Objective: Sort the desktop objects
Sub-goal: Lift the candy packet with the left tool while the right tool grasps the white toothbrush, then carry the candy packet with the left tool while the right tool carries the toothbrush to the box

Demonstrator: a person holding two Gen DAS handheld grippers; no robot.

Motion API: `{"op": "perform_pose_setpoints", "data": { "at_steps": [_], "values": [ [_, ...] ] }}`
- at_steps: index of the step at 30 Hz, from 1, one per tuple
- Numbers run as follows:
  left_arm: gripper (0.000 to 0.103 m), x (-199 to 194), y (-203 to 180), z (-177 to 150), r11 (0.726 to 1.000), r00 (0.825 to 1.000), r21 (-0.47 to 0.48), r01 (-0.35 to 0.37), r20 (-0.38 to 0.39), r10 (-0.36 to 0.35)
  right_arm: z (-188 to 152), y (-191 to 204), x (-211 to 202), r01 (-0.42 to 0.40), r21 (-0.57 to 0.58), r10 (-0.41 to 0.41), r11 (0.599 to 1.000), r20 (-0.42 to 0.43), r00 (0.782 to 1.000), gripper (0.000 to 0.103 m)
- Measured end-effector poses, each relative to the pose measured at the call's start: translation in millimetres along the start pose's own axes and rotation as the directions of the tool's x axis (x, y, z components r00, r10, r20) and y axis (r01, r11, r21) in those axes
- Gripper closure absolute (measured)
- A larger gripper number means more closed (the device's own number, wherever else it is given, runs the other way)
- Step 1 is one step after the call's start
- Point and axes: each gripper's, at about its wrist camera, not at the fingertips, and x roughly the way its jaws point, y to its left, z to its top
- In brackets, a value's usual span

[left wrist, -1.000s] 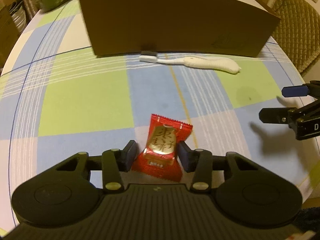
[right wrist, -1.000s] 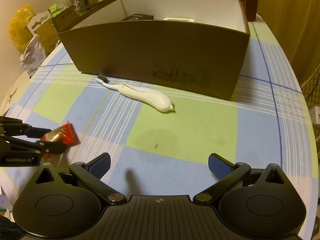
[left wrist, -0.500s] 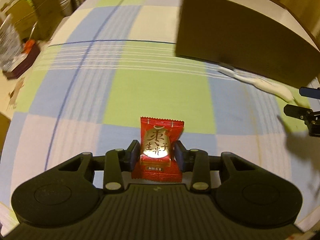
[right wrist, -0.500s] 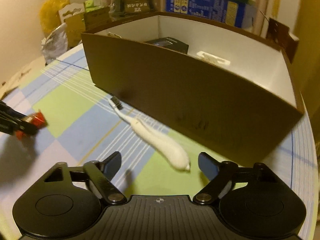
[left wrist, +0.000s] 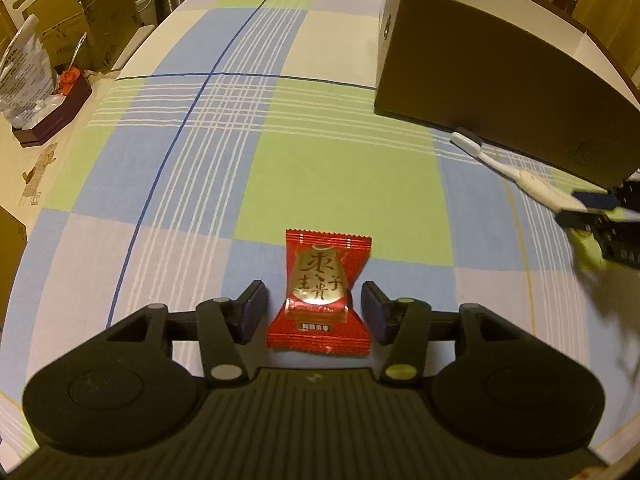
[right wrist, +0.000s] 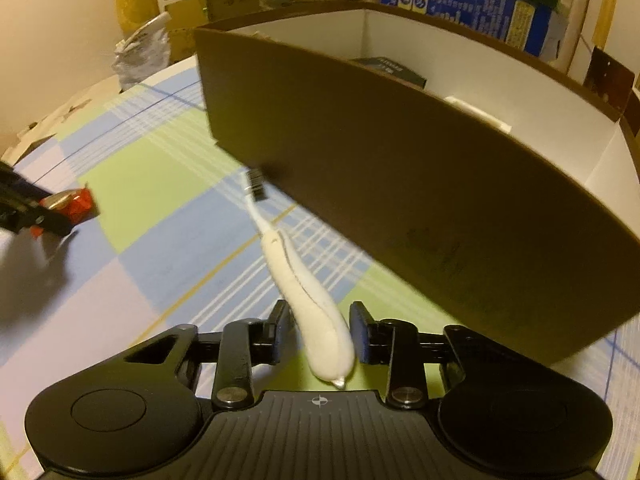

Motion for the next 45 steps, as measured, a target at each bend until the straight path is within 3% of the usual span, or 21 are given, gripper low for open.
{"op": "perform_pose_setpoints", "data": {
  "at_steps": [9, 11, 15, 18, 20, 21, 28, 30, 32, 38, 45],
  "values": [
    [0.055, 2.9, 1.4, 2.3, 1.0, 1.0, 0.014, 0.003, 0.005, -0.004, -26.8, 11.9, -31.0, 0.033, 0.149, -0.025, 0.988, -0.051, 0.998, 0.082],
    [0.057, 3.8, -0.9, 2.7, 0.999, 1.0, 0.032, 0.007, 0.006, -0.007, -33.6, 8.8, -39.9, 0.037, 0.183, -0.027, 0.982, -0.057, 0.998, 0.09],
    [0.065, 5.3, -10.3, 4.2, 0.995, 1.0, 0.098, 0.024, 0.009, -0.025, -45.2, 4.4, -54.4, 0.027, 0.235, -0.017, 0.972, -0.044, 0.999, 0.09],
    [0.065, 7.3, -15.7, 5.9, 0.992, 0.999, 0.117, 0.035, 0.006, -0.036, -43.1, 2.2, -59.6, 0.037, 0.238, -0.036, 0.97, -0.007, 0.999, 0.082],
    [0.065, 8.1, -17.5, 7.0, 0.993, 0.999, 0.114, 0.039, 0.004, -0.04, -36.1, 2.7, -56.6, 0.06, 0.227, -0.064, 0.972, 0.014, 0.998, 0.06],
    [0.065, 8.6, -17.9, 7.4, 0.994, 0.999, 0.108, 0.036, 0.005, -0.037, -32.5, 3.2, -54.5, 0.059, 0.224, -0.067, 0.973, 0.029, 0.997, 0.056],
    [0.063, 8.7, -17.7, 7.9, 0.994, 0.999, 0.101, 0.041, -0.002, -0.041, 0.1, 21.9, -15.3, 0.034, 0.136, -0.038, 0.99, 0.03, 0.999, 0.055],
    [0.063, 8.7, -17.7, 8.6, 0.994, 0.999, 0.096, 0.044, -0.003, -0.044, 6.2, 24.4, -5.0, 0.014, 0.129, -0.019, 0.992, 0.032, 0.999, 0.056],
    [0.063, 7.7, -17.4, 8.4, 0.994, 0.999, 0.096, 0.052, -0.005, -0.052, 9.7, 29.2, -0.1, 0.023, 0.106, -0.026, 0.994, 0.025, 0.999, 0.077],
    [0.065, 6.2, -20.3, 5.7, 0.991, 0.997, 0.115, 0.076, -0.009, -0.075, -1.9, 41.1, -8.4, 0.043, 0.104, -0.043, 0.994, -0.004, 0.999, 0.083],
    [0.065, 2.3, -32.5, -1.3, 0.984, 0.992, 0.13, 0.125, -0.014, -0.124, -35.5, 47.6, -45.8, 0.077, 0.281, -0.067, 0.957, -0.047, 0.997, 0.083]
  ]
}}
